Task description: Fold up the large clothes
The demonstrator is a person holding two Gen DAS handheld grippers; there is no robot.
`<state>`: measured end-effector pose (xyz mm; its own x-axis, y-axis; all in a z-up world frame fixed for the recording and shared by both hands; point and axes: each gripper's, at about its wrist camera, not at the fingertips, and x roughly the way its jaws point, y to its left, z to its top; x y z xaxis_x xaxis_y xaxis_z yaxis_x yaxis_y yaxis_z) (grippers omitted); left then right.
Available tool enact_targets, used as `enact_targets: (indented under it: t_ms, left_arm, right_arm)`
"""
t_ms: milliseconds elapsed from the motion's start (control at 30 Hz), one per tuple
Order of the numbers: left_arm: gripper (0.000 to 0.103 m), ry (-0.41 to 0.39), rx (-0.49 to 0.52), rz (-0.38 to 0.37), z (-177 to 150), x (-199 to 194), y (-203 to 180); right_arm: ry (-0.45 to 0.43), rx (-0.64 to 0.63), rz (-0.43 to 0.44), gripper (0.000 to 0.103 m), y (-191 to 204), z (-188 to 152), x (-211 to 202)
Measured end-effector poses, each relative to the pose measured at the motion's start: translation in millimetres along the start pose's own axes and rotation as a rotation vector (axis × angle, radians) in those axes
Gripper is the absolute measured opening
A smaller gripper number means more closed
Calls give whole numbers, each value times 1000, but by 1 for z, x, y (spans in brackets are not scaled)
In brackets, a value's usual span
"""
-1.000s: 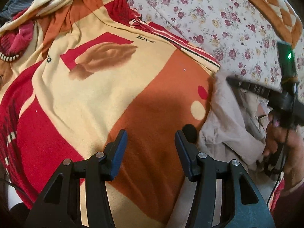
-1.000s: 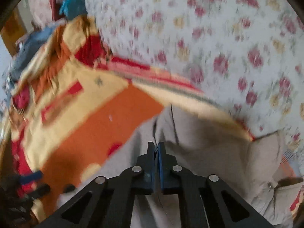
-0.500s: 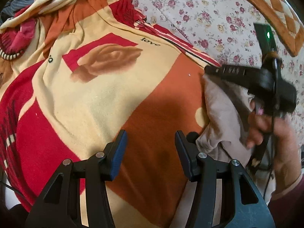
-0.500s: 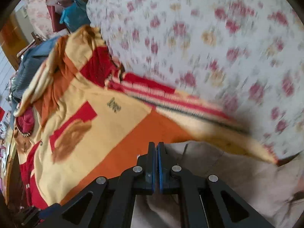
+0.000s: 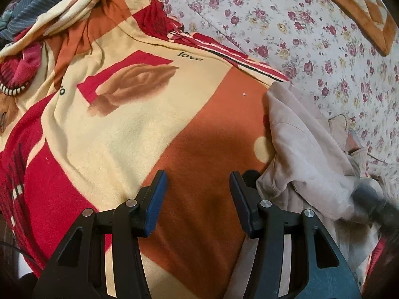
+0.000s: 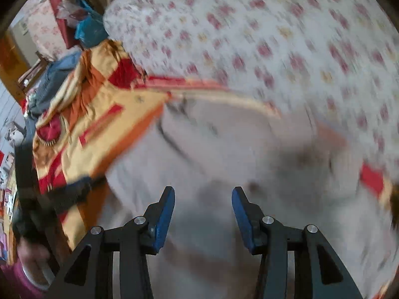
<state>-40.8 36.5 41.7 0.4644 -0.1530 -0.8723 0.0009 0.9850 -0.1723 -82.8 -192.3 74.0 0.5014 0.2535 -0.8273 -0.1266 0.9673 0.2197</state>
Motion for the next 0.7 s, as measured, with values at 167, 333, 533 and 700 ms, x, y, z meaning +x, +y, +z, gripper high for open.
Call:
enact_targets:
  t_ms: [167,333,533,700]
  left_arm:
    - [52,-28,22,0,-3,-2,-7]
    - [52,-42,51,-46,-4,-5,-19]
    - [52,-124,136,-102,3,-26,-56]
    - [64,-126,236,-107,5,-14,-90]
  right_arm:
    - [35,110,-10,46,-10,-45,25]
    - [-38,195,38,46,-29,-63,-22]
    - [-201,395,-84,46,-104,-93,-93]
    - [-212,466,-125,46,-149,-86,-92]
